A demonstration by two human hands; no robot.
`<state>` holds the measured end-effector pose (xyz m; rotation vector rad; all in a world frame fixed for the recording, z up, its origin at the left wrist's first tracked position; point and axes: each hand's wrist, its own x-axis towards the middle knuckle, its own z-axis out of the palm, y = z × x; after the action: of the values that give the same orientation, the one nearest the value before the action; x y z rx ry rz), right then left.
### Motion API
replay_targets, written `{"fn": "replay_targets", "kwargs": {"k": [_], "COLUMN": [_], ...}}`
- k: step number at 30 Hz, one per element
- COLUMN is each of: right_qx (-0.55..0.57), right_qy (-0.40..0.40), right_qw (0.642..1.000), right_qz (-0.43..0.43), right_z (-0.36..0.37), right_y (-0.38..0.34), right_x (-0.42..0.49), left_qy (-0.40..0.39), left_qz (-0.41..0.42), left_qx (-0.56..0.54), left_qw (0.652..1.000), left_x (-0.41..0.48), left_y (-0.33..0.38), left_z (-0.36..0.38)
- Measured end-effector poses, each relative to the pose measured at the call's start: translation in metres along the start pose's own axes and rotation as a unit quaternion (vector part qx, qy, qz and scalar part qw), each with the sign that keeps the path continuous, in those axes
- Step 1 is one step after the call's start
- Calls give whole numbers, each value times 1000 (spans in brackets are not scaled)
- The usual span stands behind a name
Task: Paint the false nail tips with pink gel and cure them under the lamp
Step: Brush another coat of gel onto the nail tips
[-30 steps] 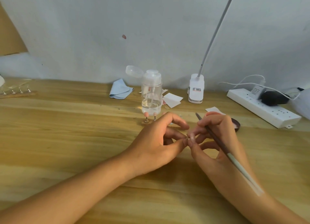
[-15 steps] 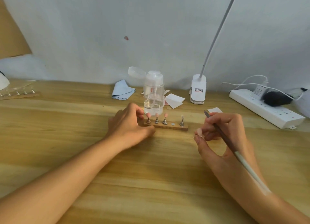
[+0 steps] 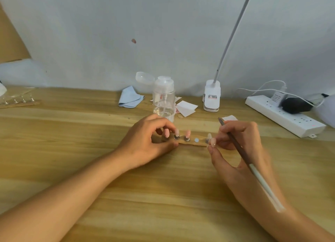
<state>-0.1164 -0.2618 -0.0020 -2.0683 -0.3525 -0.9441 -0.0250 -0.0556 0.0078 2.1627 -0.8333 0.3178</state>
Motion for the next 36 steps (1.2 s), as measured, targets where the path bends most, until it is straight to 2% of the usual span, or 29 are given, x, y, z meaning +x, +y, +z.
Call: {"fn": "replay_targets", "kwargs": {"k": [6, 10, 18, 25, 36], "right_qx": [-52, -91, -121, -135, -111], "right_qy": [15, 7, 4, -10, -29], "right_qw": [997, 994, 991, 989, 992], "right_qz": [-57, -56, -59, -62, -52], "right_z": [-1, -2, -3, -4, -5], "right_y": [-10, -11, -6, -7, -6], "right_x": [-3, -3, -4, -4, -4], "left_qy": [23, 21, 27, 35, 34], "left_qz": [94, 134, 167, 164, 168], "left_qx": [30, 84, 110, 109, 104], "left_qw": [995, 987, 979, 980, 980], "left_x": [-6, -10, -12, -13, -14], "left_y": [9, 14, 19, 19, 21], "left_z": [4, 6, 8, 7, 8]}}
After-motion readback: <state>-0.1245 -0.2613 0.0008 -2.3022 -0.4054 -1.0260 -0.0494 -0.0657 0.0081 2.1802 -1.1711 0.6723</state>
